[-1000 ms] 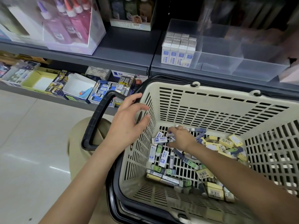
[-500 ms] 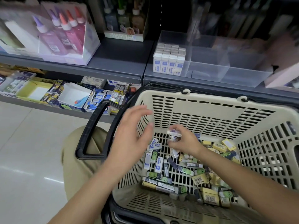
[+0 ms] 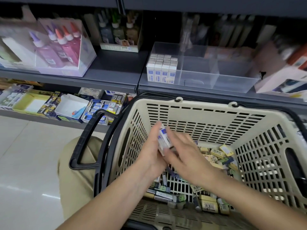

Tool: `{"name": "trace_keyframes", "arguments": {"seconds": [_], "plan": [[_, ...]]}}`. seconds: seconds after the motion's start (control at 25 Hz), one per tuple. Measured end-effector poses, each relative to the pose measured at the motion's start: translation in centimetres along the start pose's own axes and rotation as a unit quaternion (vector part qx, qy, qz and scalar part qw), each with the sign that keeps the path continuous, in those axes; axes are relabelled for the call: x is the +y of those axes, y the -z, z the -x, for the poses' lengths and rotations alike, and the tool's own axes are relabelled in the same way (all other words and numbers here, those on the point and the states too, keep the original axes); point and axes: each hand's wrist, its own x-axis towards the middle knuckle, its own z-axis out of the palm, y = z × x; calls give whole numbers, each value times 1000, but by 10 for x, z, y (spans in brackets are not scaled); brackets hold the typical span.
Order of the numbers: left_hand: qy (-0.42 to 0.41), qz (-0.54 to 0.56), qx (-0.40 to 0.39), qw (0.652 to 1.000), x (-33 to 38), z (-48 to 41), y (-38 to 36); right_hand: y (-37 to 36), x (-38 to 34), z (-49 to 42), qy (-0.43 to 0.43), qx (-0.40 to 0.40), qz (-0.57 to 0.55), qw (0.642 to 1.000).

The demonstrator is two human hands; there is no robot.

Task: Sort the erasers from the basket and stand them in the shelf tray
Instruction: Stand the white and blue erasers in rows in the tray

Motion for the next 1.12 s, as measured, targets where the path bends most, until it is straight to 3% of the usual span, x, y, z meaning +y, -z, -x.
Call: {"name": "trace_keyframes", "arguments": {"seconds": [0.08,0.2,0.32,0.4,0.48,0.56,0.6,0.88,1.0,1.12], "plan": [[-46,-29,-13,998,7,5,8,0,0,3,40,26,-7,999],[-115,-143,-13,983,26,20,29,3,18,-13,13,63,-158,985],[-193,-366,38,910,34,30,50,-28,35,-44,32,-52,-190,980],[-239,-396,56,885,33,29,54,-59,45,-65,-39,-52,-225,972],[-278,-394,66,873,33,26,55,-83,65,-81,-57,-101,-64,991],[-289,-386,63,874,33,23,57,-103,89,-84,-30,-242,127,961],[-287,-382,58,877,34,22,58,-111,97,-82,-21,-275,167,947],[-279,-378,65,880,35,19,59,-125,119,-73,43,-214,251,943],[-280,-382,63,879,34,19,59,-111,118,-60,-11,-204,213,955],[-274,-397,76,873,32,19,58,-74,100,-48,-109,-94,72,987]]}}
